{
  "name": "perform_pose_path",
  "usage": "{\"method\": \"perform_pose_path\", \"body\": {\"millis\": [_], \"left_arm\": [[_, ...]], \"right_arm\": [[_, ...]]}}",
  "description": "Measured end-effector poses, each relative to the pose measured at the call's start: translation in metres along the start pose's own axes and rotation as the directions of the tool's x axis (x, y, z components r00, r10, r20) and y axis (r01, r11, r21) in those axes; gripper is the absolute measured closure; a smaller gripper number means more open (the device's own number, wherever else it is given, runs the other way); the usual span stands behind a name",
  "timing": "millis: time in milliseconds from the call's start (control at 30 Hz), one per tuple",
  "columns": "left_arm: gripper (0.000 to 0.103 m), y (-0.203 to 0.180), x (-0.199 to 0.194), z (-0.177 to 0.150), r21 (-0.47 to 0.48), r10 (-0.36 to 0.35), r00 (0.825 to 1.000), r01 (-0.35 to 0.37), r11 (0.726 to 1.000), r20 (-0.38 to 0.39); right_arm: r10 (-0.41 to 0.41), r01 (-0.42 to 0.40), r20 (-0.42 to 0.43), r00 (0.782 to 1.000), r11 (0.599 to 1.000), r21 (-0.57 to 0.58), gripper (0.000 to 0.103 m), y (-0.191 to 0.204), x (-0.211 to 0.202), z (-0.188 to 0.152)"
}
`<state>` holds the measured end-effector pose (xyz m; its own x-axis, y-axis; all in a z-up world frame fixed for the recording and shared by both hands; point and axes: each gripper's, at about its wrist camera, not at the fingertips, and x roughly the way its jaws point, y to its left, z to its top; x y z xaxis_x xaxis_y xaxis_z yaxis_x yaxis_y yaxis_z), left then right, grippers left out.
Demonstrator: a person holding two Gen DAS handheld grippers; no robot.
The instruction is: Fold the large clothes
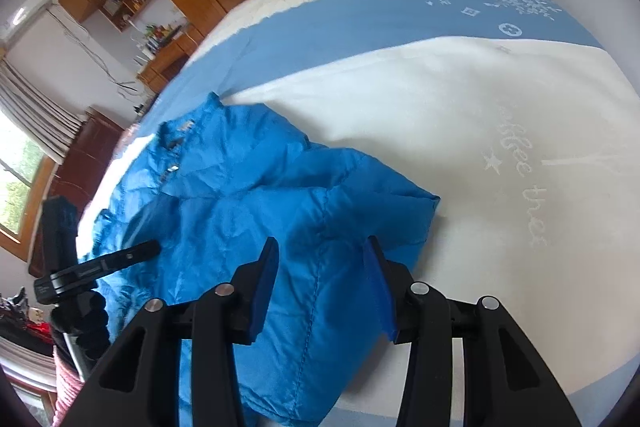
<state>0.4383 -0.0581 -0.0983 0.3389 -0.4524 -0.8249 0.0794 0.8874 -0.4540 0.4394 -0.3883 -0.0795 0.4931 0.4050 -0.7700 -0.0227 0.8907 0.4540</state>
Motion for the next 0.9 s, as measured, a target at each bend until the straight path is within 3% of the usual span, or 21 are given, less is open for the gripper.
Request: {"method": "perform_pose_path", "body": {"millis": [100, 200, 267, 367, 400, 467, 567, 633, 733, 900], "left_arm": [[0.074, 0.009, -0.021, -0.001, -0.029, -0.011, 0.998, 0.013, 0.999, 0.055], [0.075, 0.020, -0.059, -0.001, -0.017, 0.065, 0.980, -0.063, 0.998, 0.188], [0.075, 0.034, -0.090, 0.000, -0.023, 0.143, 0.948, -0.143, 0.989, 0.285], [0.075, 0.056, -0.116, 0.004, -0.050, 0.255, 0.901, -0.254, 0.966, 0.350], [0.075, 0.064, -0.120, 0.006, -0.057, 0.276, 0.895, -0.274, 0.960, 0.349], [0.075, 0.076, -0.118, 0.009, -0.061, 0.296, 0.899, -0.293, 0.954, 0.323], [0.074, 0.092, -0.101, 0.013, -0.078, 0.303, 0.919, -0.293, 0.953, 0.254], [0.074, 0.101, -0.087, 0.013, -0.092, 0.317, 0.924, -0.304, 0.948, 0.215], [0.067, 0.118, -0.067, 0.013, -0.112, 0.315, 0.935, -0.300, 0.947, 0.161], [0.062, 0.132, -0.066, 0.013, -0.120, 0.287, 0.945, -0.270, 0.955, 0.158]], "right_arm": [[0.051, -0.051, 0.038, 0.998, 0.999, 0.003, 0.058, 0.000, -0.012, 0.001], [0.106, -0.105, 0.076, 0.991, 0.994, -0.015, 0.058, 0.005, -0.025, 0.002], [0.133, -0.131, 0.079, 0.988, 0.991, -0.036, 0.058, 0.012, -0.026, 0.001], [0.178, -0.175, 0.047, 0.983, 0.982, -0.069, 0.058, 0.028, -0.013, 0.001], [0.196, -0.193, 0.030, 0.980, 0.978, -0.078, 0.058, 0.034, -0.006, 0.001], [0.205, -0.204, -0.007, 0.979, 0.974, -0.100, 0.058, 0.046, 0.008, 0.000], [0.163, -0.171, -0.071, 0.984, 0.977, -0.125, 0.058, 0.062, 0.037, -0.002], [0.097, -0.110, -0.117, 0.988, 0.987, -0.116, 0.058, 0.063, 0.057, -0.005], [0.047, -0.062, -0.132, 0.990, 0.991, -0.116, 0.064, 0.062, 0.068, -0.010], [0.013, -0.029, -0.124, 0.992, 0.992, -0.125, 0.065, 0.063, 0.073, -0.014]]}}
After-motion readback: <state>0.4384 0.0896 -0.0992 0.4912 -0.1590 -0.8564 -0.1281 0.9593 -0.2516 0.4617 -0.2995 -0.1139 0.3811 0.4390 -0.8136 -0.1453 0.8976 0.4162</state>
